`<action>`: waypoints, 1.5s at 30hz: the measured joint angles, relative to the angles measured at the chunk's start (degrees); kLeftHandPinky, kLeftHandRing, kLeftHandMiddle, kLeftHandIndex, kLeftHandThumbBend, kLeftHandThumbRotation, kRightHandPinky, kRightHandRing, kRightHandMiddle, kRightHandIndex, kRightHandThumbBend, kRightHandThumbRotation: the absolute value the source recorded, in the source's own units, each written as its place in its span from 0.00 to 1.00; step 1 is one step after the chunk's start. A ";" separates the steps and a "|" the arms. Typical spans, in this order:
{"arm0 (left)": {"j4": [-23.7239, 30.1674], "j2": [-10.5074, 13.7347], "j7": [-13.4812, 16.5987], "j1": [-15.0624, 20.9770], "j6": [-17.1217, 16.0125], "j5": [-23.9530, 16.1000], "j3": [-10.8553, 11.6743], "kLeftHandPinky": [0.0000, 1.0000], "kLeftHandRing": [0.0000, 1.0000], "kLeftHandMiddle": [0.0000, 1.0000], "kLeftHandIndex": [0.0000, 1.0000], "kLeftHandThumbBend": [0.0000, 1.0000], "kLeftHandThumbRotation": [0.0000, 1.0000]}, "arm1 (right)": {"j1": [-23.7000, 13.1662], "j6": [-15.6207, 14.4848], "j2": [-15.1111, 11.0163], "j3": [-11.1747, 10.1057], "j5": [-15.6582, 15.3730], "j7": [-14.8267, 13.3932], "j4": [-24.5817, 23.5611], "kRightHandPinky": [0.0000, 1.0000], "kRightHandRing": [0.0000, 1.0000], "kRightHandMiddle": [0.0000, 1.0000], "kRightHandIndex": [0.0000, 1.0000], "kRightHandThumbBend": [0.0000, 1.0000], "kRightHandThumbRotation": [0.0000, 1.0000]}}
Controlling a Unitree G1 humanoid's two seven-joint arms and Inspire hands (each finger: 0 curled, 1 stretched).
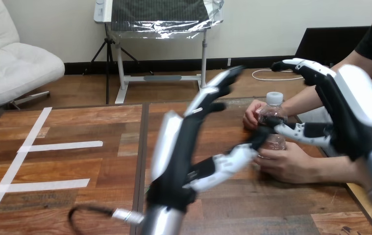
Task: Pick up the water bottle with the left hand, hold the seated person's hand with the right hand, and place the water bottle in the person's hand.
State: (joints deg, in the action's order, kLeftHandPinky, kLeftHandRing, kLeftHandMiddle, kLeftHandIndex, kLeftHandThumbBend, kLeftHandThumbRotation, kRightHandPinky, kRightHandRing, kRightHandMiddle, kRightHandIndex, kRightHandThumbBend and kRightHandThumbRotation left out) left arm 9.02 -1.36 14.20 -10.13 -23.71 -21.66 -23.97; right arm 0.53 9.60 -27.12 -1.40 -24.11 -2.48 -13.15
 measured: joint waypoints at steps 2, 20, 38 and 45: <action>0.02 0.00 0.54 -1.41 -0.90 0.78 0.36 0.74 0.81 0.84 0.84 0.51 0.51 | 1.07 1.31 2.32 0.13 1.03 -1.56 -0.14 0.64 0.75 0.78 0.73 0.37 0.00; -0.03 3.33 5.91 -7.18 -11.54 3.10 3.27 0.69 0.77 0.80 0.81 0.40 0.41 | 6.41 16.08 14.28 1.81 8.93 -6.15 2.24 0.58 0.68 0.72 0.70 0.14 0.00; -0.02 4.72 10.76 -11.64 -14.23 2.98 3.67 0.64 0.73 0.78 0.79 0.42 0.44 | 6.99 18.74 20.86 3.31 12.66 -6.05 2.73 0.44 0.55 0.64 0.69 0.05 0.00; 0.00 5.11 12.35 -12.99 -14.32 2.67 3.98 0.63 0.72 0.77 0.78 0.41 0.45 | 7.69 18.79 21.81 3.77 12.62 -5.62 2.74 0.44 0.55 0.63 0.69 0.04 0.00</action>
State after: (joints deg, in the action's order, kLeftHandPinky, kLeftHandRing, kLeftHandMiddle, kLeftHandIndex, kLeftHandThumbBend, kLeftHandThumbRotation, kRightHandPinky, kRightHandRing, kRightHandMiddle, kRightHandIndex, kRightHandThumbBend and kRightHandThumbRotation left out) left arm 9.02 3.74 26.54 -23.12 -38.03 -18.99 -19.99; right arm 8.21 28.39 -5.32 2.38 -11.49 -8.10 -10.41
